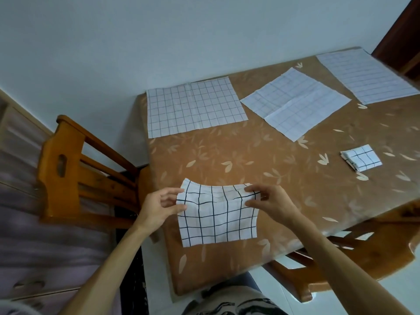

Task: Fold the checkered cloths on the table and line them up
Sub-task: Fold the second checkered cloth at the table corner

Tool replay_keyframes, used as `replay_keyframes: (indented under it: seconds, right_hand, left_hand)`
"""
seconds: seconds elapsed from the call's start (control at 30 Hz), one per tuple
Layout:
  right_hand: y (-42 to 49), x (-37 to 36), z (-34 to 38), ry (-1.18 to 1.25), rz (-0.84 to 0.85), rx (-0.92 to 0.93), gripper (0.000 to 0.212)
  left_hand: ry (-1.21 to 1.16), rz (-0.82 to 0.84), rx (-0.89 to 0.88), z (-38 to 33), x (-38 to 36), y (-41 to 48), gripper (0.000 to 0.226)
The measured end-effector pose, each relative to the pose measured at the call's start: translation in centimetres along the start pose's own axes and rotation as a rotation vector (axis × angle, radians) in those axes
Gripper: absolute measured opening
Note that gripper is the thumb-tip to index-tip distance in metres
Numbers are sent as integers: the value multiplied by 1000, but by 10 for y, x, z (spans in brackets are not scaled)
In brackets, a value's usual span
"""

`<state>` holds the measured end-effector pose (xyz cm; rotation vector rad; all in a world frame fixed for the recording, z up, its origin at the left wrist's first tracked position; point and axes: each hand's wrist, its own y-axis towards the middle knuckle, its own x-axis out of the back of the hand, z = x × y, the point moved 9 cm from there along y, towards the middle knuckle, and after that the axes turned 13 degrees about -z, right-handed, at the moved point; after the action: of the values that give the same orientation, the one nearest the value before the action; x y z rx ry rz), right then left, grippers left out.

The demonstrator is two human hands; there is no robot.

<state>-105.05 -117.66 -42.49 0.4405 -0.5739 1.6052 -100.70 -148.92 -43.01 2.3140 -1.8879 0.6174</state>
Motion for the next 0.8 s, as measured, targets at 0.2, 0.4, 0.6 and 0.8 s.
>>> replay_keyframes:
  seconds: [0.2, 0.4, 0.6, 0.8]
  right_hand:
    - [4, 9, 7, -119, -81, 81, 28]
    - [5, 9, 15, -246, -130, 183, 12]
    - [0, 12, 25, 102, -6, -1, 28]
    - [5, 0, 11, 194, -73, -120, 36]
  left_hand:
    - [79, -156, -102, -7, 18, 5, 25]
    - [149, -216, -230, -19, 27, 4, 6]
    - [-59, -161, -21, -9, 29, 3, 10]
    - [-87, -219, 97, 14, 20, 4, 24]
